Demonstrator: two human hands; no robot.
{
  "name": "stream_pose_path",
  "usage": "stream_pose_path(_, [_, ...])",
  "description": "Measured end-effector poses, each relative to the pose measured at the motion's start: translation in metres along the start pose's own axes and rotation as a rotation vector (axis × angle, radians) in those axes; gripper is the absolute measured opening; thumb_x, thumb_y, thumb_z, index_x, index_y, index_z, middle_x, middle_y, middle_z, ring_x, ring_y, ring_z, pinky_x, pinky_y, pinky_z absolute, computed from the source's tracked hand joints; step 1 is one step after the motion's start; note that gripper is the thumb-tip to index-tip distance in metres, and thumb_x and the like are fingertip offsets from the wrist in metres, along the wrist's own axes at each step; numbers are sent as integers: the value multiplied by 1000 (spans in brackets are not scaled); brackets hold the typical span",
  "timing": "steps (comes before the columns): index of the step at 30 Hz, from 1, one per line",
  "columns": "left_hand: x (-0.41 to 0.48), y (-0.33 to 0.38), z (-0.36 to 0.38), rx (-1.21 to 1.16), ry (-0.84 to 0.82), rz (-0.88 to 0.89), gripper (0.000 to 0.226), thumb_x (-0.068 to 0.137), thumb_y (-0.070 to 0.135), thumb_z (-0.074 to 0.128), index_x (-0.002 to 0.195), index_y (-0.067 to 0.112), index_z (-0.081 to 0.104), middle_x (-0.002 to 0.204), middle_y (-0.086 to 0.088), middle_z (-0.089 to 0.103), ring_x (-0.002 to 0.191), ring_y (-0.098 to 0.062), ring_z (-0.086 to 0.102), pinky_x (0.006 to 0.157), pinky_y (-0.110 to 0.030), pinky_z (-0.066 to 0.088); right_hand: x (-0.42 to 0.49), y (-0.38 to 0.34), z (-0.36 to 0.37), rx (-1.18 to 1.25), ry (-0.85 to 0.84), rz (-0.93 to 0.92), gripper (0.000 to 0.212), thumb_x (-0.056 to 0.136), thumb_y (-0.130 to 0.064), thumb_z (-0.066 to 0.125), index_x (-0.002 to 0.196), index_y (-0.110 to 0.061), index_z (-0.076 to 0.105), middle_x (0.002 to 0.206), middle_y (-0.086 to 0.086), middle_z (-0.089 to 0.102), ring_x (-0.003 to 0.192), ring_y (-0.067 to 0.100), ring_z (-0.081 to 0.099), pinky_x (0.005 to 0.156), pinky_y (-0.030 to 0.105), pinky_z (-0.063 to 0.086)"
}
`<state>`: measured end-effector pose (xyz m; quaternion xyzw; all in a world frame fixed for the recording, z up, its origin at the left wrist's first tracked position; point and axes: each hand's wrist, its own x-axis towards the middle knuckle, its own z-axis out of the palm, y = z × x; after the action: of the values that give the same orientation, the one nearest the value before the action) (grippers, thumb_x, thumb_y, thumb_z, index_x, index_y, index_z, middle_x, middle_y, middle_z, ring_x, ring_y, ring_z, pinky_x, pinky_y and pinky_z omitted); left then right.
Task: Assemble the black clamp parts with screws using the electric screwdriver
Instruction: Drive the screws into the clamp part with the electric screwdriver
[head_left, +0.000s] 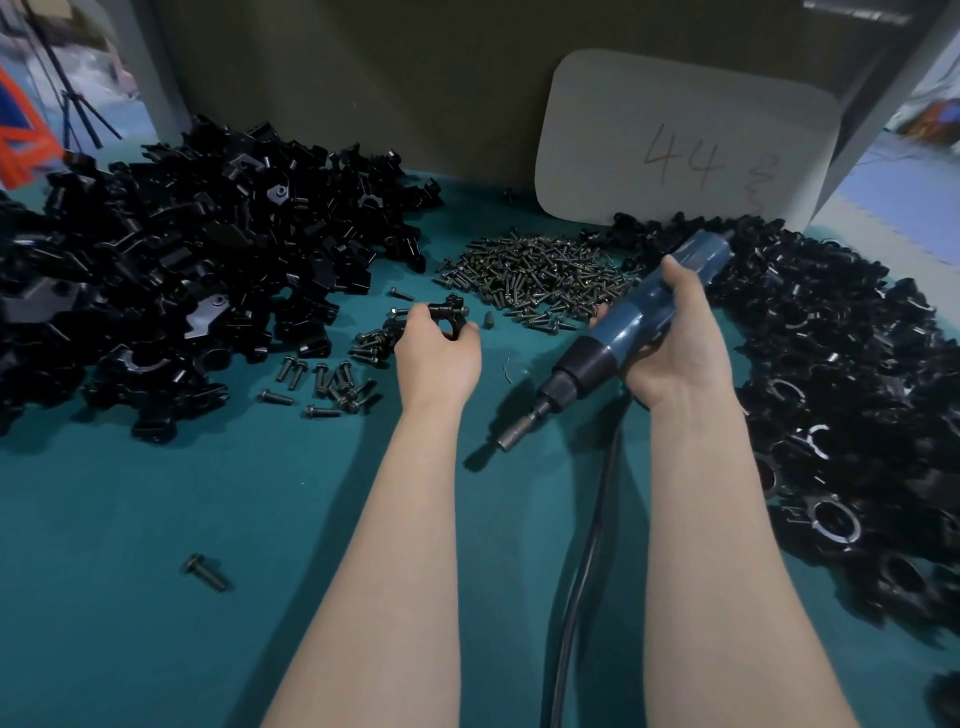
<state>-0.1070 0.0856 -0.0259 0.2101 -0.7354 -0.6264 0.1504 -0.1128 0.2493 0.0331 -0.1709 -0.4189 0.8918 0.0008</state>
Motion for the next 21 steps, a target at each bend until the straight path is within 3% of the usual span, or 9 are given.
stream_pose_path(3, [2, -1, 1, -28, -7, -16, 12, 93, 18, 58, 102, 16, 50, 87, 0, 61, 85, -25, 69, 73, -36, 55, 0, 2, 1, -38, -47, 51, 31, 83, -33, 69, 102, -15, 54, 94, 7, 55, 74, 22, 60, 68, 33, 55])
stream_pose_path(7, [3, -2, 1, -40, -10, -28, 12, 93, 18, 59, 101, 18, 50, 87, 1, 61, 86, -25, 69, 78, -39, 57, 0, 2, -1, 8, -172, 112, 38, 84, -37, 66, 111, -13, 52, 83, 7, 58, 62, 20, 61, 63, 28, 53])
stream_pose_path(11, [3, -2, 1, -40, -15, -30, 12, 94, 18, 58, 102, 17, 50, 85, 2, 60, 86, -25, 70, 78, -39, 57, 0, 2, -4, 54, -253, 121, 42, 87, -35, 64, 118, -12, 50, 98, 16, 63, 73, 23, 65, 75, 34, 55])
stream_pose_path(15, [2, -2, 1, -43, -25, -29, 12, 93, 18, 59, 101, 17, 50, 86, 1, 61, 86, -24, 69, 81, -40, 57, 1, -3, -4, -6, -243, 140, 38, 85, -29, 65, 113, -10, 48, 92, 13, 59, 76, 25, 65, 83, 38, 55])
stream_pose_path(18, [3, -1, 1, -95, -24, -56, 14, 93, 17, 59, 88, 23, 48, 80, 3, 60, 88, -25, 70, 82, -40, 58, 1, -1, -3, -109, -224, 156, 17, 88, -9, 60, 100, -8, 47, 84, 13, 60, 72, 22, 64, 75, 37, 57])
stream_pose_path(21, [4, 1, 1, -155, -22, -80, 21, 93, 15, 60, 82, 25, 45, 73, 6, 60, 87, -24, 71, 87, -43, 57, 1, 5, 3, -304, -138, 76, 10, 88, 0, 57, 86, -5, 48, 74, 13, 60, 58, 18, 61, 59, 30, 56])
